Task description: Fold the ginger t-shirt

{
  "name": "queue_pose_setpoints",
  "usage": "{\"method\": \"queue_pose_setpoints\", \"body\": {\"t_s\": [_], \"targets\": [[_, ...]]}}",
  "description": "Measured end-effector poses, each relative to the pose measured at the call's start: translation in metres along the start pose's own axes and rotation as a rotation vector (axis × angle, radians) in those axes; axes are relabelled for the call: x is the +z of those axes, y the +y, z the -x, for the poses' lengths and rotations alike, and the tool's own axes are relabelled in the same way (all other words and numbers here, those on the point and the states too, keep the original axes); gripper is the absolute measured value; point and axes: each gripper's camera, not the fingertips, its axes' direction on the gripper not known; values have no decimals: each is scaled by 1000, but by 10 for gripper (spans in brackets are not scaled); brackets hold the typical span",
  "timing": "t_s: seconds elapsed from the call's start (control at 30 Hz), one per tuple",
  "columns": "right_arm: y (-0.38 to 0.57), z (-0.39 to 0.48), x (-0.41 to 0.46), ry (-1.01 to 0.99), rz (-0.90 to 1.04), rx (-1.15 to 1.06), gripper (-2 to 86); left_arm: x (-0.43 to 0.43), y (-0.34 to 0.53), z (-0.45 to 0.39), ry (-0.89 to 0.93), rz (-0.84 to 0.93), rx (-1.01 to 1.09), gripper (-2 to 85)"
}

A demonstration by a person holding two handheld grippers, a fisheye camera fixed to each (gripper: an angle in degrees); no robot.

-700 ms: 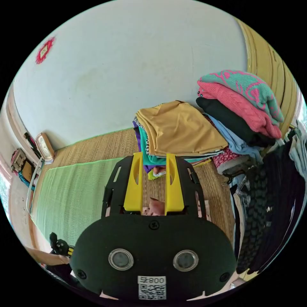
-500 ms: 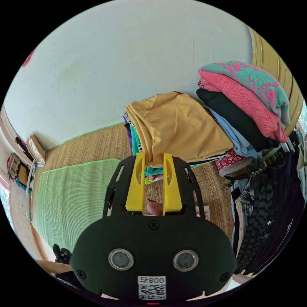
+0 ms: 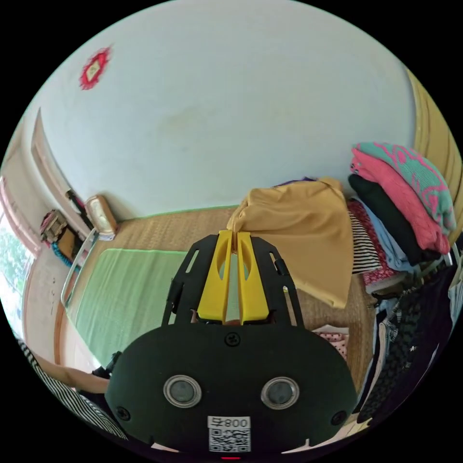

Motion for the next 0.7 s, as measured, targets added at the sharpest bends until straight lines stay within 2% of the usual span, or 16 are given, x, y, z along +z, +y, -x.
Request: {"method": "queue_pose_setpoints", "body": {"t_s": [0.2, 0.37, 0.57, 0.7], "targets": [[47, 126, 15, -208, 85, -166, 15, -103, 72, 6, 60, -203, -122, 1], [145, 236, 47, -395, 306, -244, 16, -193, 165, 15, 31, -343, -274, 2], [273, 314, 83, -527, 638, -160, 27, -238, 248, 16, 21, -378, -385, 5], [308, 333, 91, -517, 738, -91, 43, -253, 272, 25, 64, -431, -445, 14]]}}
